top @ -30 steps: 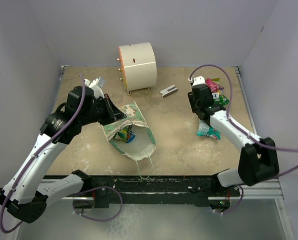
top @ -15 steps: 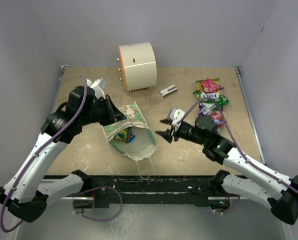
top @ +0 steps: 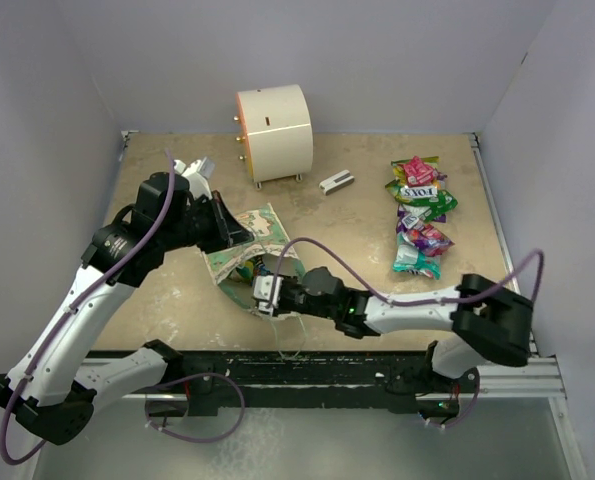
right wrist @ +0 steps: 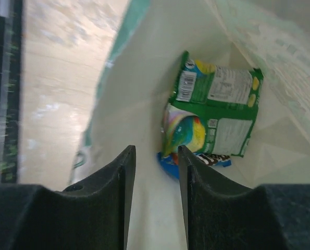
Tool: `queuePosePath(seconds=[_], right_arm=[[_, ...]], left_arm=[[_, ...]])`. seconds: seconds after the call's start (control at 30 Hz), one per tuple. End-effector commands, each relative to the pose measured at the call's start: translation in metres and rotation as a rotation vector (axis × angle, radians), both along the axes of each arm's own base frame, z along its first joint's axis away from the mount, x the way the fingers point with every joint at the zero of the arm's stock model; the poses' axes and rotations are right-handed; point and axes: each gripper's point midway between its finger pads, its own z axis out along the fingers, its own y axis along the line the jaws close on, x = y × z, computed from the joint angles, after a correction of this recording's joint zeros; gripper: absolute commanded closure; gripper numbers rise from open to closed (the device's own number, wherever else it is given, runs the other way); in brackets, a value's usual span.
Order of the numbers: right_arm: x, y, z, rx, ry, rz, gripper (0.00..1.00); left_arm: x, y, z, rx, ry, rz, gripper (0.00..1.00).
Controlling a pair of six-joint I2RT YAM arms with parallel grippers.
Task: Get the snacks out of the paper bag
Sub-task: Take out the snack from the paper bag.
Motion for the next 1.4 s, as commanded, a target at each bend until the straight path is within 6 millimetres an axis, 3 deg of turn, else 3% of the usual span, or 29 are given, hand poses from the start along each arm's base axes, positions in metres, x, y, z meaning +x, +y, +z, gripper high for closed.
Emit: queuePosePath(seconds=[0.0, 0.1, 0.27, 0.5, 0.57, 0.63, 0.77, 0.9, 1.17, 1.37], right_arm=[[0.049, 0.026, 0.052, 0.166, -0.187, -0.211, 0.59], [0.066, 0.029, 0.038, 0.147, -0.221, -0.289, 0.58], [0.064, 0.05, 0.014, 0.138, -0.226, -0.233, 0.52], [0.057, 0.072, -0.005, 0.229, -0.161, -0.174, 0.29], [0.054, 0.079, -0.013, 0.228, -0.136, -0.153, 0.14], [0.056, 0.084, -0.022, 0.221, -0.119, -0.154, 0.1], [0.073, 0.086, -0.034, 0.211, -0.107, -0.218, 0.11], [0.1, 0.077, -0.049, 0.159, -0.143, -0.355, 0.14], [0.139, 0.045, -0.052, 0.152, -0.134, -0.507, 0.37], [0.142, 0.044, -0.054, 0.163, -0.121, -0.496, 0.4]], left_arm=[[-0.001, -0.005, 0.006, -0.029, -0.01, -0.033, 1.0], [-0.004, -0.007, 0.003, -0.033, 0.011, -0.044, 1.0], [-0.008, -0.008, 0.001, -0.037, 0.02, -0.062, 1.0], [-0.011, -0.015, 0.006, -0.063, 0.009, -0.112, 1.0], [-0.012, -0.018, 0.006, -0.065, 0.011, -0.13, 1.0], [-0.012, -0.019, 0.004, -0.065, 0.019, -0.143, 1.0], [-0.013, -0.021, 0.005, -0.071, 0.022, -0.157, 1.0], [-0.015, -0.019, 0.004, -0.065, 0.028, -0.152, 1.0], [-0.019, -0.01, 0.002, -0.039, 0.038, -0.112, 1.0], [-0.019, -0.008, 0.001, -0.035, 0.046, -0.099, 1.0]])
